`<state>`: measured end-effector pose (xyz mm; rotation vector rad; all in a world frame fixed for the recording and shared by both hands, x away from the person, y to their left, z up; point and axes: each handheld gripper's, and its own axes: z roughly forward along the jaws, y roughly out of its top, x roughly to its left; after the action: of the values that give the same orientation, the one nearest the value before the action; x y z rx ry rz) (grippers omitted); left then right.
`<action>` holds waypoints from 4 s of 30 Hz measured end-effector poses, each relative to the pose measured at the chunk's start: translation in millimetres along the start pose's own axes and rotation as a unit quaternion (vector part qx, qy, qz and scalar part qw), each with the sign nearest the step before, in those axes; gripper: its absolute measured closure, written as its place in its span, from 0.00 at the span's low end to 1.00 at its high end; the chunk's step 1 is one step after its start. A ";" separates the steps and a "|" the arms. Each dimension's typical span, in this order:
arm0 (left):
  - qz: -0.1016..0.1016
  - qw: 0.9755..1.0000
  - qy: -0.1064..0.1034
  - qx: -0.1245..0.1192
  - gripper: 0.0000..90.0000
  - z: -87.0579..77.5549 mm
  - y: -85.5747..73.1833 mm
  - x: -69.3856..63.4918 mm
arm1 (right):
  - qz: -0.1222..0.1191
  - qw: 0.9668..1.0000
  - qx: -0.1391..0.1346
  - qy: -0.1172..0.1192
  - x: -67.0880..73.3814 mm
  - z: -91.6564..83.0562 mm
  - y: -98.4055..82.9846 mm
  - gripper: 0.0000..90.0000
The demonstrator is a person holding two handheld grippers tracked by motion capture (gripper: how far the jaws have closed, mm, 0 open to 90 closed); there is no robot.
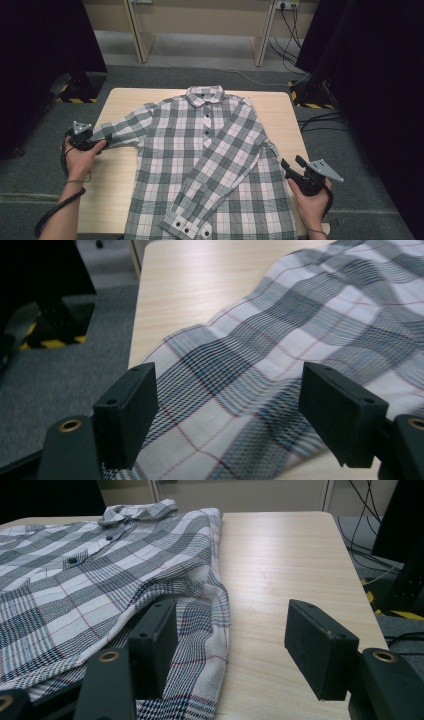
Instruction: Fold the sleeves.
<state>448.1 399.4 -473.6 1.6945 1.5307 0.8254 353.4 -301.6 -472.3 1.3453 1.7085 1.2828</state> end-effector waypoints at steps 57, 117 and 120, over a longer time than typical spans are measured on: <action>-0.124 0.992 0.011 -0.037 0.99 8.3 19.1 10.0 | 0.008 1.000 -0.003 0.004 -2.5 0.2 0.1 0.43; -0.028 0.976 -0.133 -0.171 0.99 -5.4 123.0 -140.1 | 0.016 1.000 -0.001 0.003 -3.4 0.4 0.3 0.44; -0.022 0.977 -0.136 -0.162 0.99 0.1 120.1 -150.3 | 0.016 1.000 -0.001 0.004 -3.5 0.4 0.3 0.44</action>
<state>499.4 242.8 -374.2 1.4604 1.1728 0.7399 354.9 -304.8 -472.6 1.3744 1.6961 1.3090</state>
